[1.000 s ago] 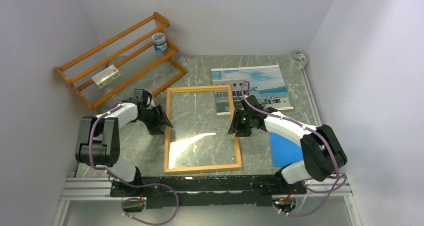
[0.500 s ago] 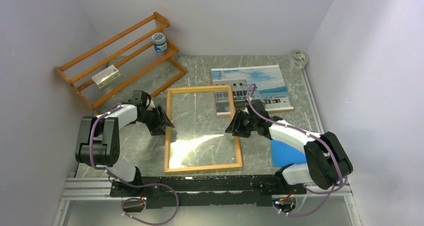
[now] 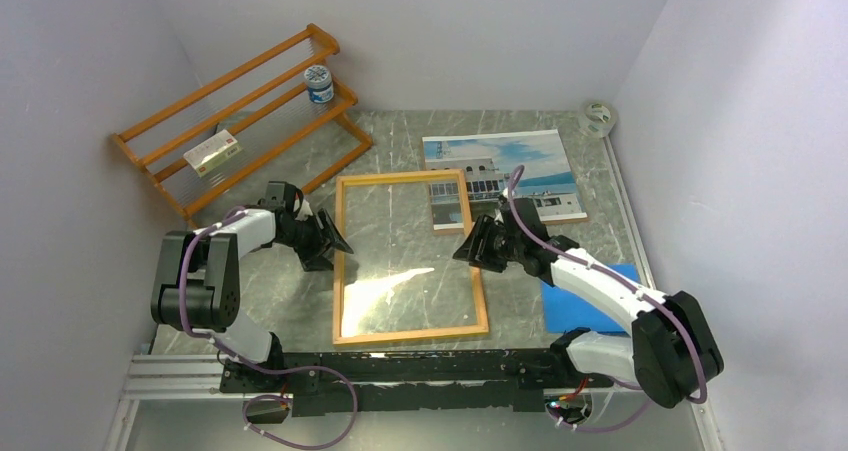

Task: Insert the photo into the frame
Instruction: Place the photo frame item in the photo frame.

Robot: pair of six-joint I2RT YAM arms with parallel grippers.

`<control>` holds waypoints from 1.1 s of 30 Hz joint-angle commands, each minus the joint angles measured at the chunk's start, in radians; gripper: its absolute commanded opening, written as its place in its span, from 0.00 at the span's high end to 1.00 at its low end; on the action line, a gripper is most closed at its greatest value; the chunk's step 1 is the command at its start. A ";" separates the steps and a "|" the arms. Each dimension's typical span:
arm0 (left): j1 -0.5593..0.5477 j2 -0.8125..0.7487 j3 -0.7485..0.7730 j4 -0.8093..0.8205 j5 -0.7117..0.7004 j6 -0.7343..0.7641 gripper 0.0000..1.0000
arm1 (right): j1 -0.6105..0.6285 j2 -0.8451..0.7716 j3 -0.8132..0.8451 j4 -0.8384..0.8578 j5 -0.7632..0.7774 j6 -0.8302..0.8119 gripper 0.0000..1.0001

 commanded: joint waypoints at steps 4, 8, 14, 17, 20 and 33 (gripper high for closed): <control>-0.007 -0.059 -0.003 -0.061 -0.063 0.023 0.24 | 0.001 -0.051 0.099 -0.400 0.122 -0.065 0.47; -0.007 -0.109 -0.018 -0.100 -0.095 0.029 0.19 | 0.009 -0.097 0.052 -0.464 0.112 -0.060 0.47; -0.007 -0.148 -0.079 -0.115 -0.075 0.014 0.21 | 0.036 -0.072 0.028 -0.516 0.155 -0.084 0.47; -0.007 -0.144 -0.111 -0.099 -0.049 0.005 0.26 | 0.058 -0.028 0.025 -0.524 0.144 -0.107 0.51; -0.007 -0.146 -0.136 -0.079 -0.024 -0.011 0.31 | 0.086 -0.001 0.026 -0.519 0.135 -0.111 0.56; -0.007 -0.142 -0.153 -0.044 0.003 -0.026 0.37 | 0.155 0.117 0.044 -0.479 0.193 -0.075 0.59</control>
